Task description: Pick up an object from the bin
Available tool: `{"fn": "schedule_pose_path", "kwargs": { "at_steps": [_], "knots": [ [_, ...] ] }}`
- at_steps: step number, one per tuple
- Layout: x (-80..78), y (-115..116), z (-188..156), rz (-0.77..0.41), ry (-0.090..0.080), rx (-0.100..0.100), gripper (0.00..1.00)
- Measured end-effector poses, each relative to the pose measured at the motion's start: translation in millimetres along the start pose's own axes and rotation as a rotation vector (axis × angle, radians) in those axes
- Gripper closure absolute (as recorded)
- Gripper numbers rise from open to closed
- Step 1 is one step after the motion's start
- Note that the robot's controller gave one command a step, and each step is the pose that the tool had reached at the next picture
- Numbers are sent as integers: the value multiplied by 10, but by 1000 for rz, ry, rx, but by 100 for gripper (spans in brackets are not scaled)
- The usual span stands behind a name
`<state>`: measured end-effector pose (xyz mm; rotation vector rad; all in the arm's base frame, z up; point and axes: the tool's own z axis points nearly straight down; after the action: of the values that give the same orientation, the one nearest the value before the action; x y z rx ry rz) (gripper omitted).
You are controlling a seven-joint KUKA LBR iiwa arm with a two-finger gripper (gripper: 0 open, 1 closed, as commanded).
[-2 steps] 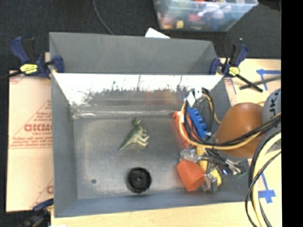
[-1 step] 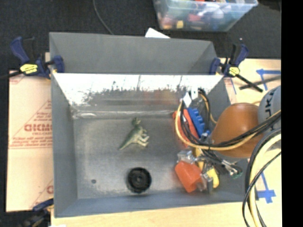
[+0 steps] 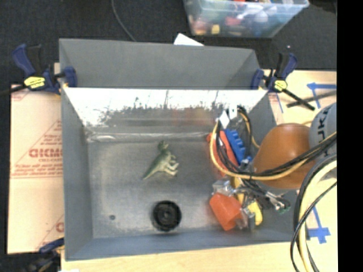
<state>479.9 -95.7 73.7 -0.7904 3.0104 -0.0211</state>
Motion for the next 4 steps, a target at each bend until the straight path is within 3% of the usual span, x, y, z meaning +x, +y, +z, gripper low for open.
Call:
{"fn": "schedule_pose_path", "kwargs": {
  "at_steps": [4],
  "knots": [
    [3,-6,-211,-3,1,0,100]
  ]
}}
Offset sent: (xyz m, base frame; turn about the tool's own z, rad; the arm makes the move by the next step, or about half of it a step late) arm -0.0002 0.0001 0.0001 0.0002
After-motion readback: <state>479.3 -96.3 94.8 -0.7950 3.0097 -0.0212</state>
